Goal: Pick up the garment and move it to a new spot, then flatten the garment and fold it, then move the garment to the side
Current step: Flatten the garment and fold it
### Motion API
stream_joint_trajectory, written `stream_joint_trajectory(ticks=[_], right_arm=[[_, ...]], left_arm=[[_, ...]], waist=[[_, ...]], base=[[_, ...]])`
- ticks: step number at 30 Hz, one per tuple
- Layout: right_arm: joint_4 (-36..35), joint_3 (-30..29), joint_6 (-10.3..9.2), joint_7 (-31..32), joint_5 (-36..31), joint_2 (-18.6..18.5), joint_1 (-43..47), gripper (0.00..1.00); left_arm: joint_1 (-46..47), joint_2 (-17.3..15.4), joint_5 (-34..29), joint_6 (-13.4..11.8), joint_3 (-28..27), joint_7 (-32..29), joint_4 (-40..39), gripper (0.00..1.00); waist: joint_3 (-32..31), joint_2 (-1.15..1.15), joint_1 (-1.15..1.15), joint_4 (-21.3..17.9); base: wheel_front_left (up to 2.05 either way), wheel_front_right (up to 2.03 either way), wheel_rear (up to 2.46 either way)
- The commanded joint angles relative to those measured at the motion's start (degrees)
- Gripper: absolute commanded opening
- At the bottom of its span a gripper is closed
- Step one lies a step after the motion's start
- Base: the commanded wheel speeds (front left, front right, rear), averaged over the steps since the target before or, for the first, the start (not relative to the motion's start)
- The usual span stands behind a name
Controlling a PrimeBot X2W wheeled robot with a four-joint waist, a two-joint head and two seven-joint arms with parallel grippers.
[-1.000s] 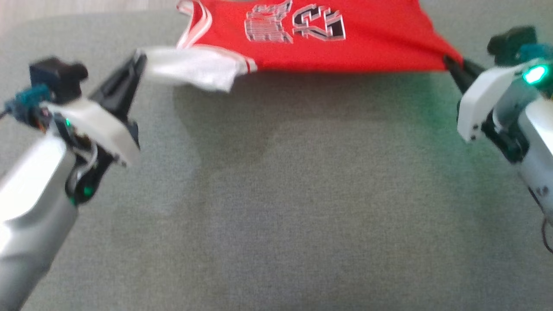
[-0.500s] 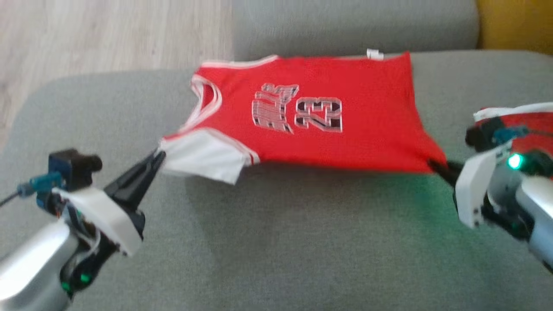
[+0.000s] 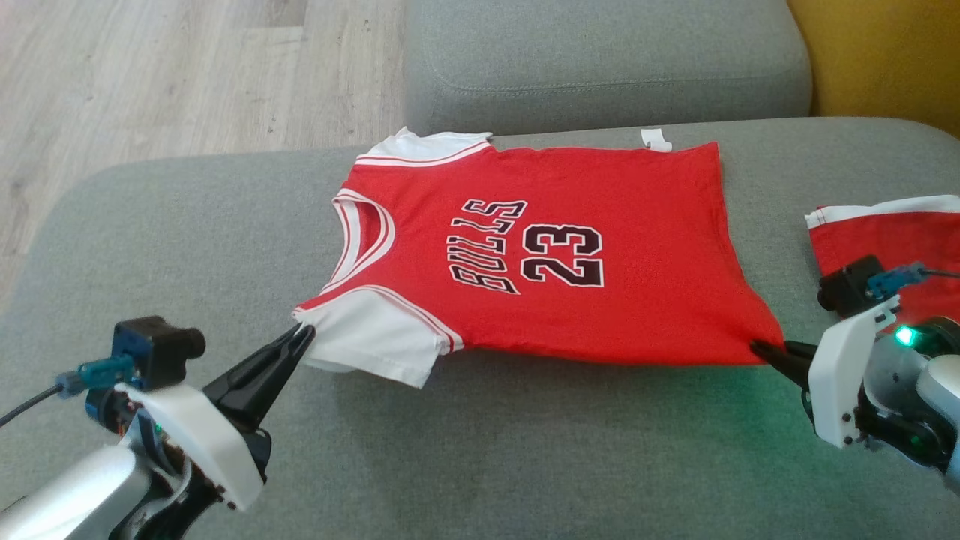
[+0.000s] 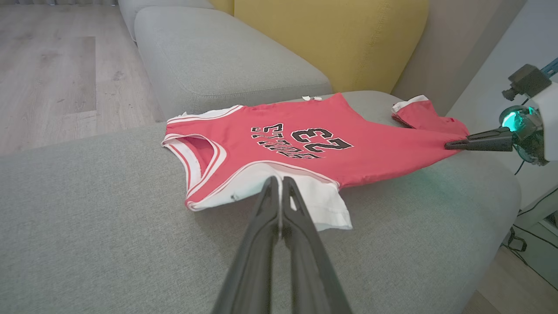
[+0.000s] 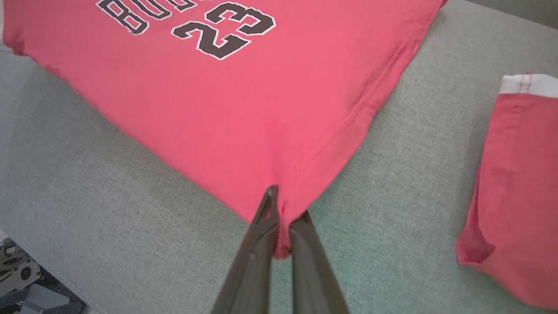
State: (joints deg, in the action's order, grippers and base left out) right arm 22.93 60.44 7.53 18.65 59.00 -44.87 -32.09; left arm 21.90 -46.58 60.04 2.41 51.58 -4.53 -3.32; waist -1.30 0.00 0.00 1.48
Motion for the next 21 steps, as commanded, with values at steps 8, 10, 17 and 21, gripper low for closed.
stream_joint_trajectory(ticks=[8, 10, 17, 21], right_arm=[[0.44, -2.95, -0.04, -0.98, 0.23, 0.56, -1.55, 0.00], [1.09, -3.55, -0.04, -0.99, 0.33, 1.25, -2.18, 0.00], [4.52, -5.84, -0.04, -1.41, -0.64, 3.25, -5.31, 0.00], [6.74, -6.95, -0.04, -0.89, -0.97, 4.91, -7.49, 0.00]], left_arm=[[4.77, -0.65, 0.23, -0.99, -3.19, -0.92, 1.38, 0.00], [5.87, -0.11, 0.27, -0.88, -3.09, -1.79, 2.42, 0.00], [11.76, 1.70, -0.96, -0.39, -3.09, -4.91, 7.94, 0.00], [16.36, 3.11, -2.05, 0.43, -2.98, -6.83, 12.30, 0.00]], waist=[[1.71, 0.00, 0.00, -0.18], [2.46, 0.00, 0.00, -0.23], [5.90, 0.00, 0.00, -0.86], [8.34, 0.00, 0.00, -1.41]], base=[[0.00, 0.00, 0.00], [0.00, 0.00, 0.00], [0.00, 0.00, 0.00], [0.00, 0.00, 0.00]])
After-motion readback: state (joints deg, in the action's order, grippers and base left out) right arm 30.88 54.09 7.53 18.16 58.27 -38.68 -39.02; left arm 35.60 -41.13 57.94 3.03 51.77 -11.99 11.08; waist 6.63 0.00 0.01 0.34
